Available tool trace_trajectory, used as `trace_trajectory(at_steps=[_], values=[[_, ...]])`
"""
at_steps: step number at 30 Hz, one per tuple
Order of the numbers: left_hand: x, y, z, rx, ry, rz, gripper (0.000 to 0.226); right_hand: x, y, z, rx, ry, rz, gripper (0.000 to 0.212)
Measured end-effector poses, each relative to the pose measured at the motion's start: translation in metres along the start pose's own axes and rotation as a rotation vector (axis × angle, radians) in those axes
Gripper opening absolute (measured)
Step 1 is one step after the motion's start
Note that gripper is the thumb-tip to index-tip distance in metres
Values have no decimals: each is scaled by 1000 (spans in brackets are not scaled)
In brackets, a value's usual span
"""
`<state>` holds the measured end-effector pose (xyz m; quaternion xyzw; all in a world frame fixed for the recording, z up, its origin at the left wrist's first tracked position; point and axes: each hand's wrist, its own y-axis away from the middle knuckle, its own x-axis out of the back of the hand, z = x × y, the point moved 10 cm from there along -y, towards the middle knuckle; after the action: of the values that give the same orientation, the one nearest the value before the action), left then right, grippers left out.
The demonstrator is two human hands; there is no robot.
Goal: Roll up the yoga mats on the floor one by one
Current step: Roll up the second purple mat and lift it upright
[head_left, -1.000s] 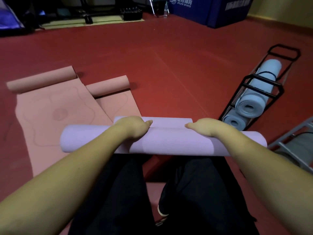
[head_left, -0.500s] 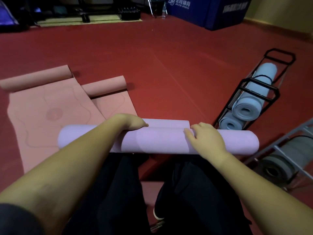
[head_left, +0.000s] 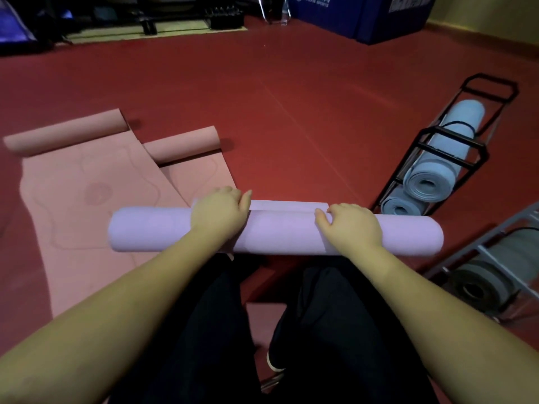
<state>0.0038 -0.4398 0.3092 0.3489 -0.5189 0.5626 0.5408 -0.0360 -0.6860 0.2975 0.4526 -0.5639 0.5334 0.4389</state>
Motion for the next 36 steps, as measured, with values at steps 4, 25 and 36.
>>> trace_trajectory(at_steps=[4, 25, 36], values=[[-18, 30, -3, -111, -140, -18, 56, -15, -19, 3, -52, 9, -201, 60], [-20, 13, -4, 88, -60, -601, 70, -32, -17, 0, 14, -95, -702, 59], [-44, 13, -4, 406, 329, -997, 38, 6, 21, -13, 34, -22, 51, 54]])
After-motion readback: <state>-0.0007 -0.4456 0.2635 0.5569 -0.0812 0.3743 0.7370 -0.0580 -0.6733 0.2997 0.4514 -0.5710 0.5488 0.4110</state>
